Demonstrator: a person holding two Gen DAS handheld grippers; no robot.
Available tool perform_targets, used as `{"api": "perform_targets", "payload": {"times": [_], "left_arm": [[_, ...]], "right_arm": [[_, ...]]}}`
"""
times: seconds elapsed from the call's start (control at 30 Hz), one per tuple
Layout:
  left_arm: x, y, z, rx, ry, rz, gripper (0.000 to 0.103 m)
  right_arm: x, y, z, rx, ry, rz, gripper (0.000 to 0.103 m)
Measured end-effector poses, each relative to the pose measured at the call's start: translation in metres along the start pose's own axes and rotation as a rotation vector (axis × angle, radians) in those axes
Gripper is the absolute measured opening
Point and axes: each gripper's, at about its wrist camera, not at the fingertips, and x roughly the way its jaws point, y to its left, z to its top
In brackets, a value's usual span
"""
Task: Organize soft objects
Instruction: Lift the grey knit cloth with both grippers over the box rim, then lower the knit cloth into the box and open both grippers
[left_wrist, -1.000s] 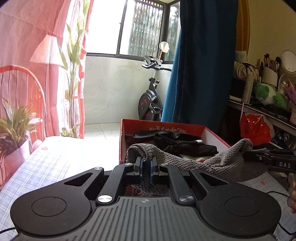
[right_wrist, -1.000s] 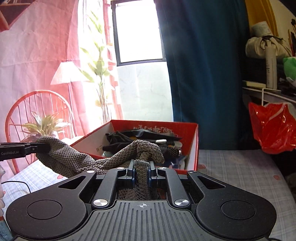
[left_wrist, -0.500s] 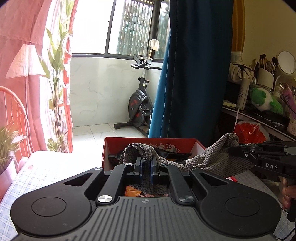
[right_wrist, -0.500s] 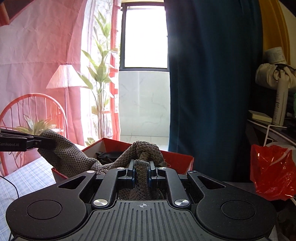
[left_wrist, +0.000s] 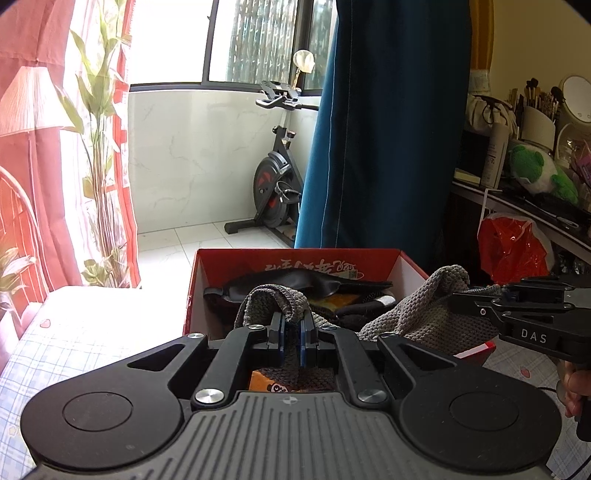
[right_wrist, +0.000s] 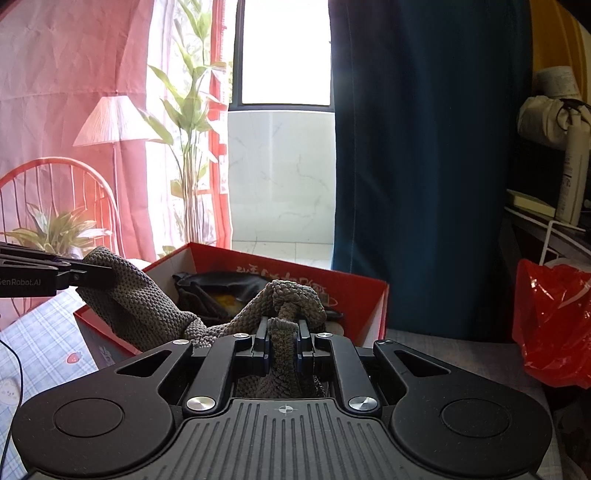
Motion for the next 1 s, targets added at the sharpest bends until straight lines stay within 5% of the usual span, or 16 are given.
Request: {"api": "perform_targets", "payload": {"times": [1.0], "left_arm": [[0.029, -0.004, 0.002, 0.037, 0.07, -0.001, 0.008]], "right_arm": [[0.032, -0.007, -0.013, 0.017, 0.11, -0.009, 0.011]]}}
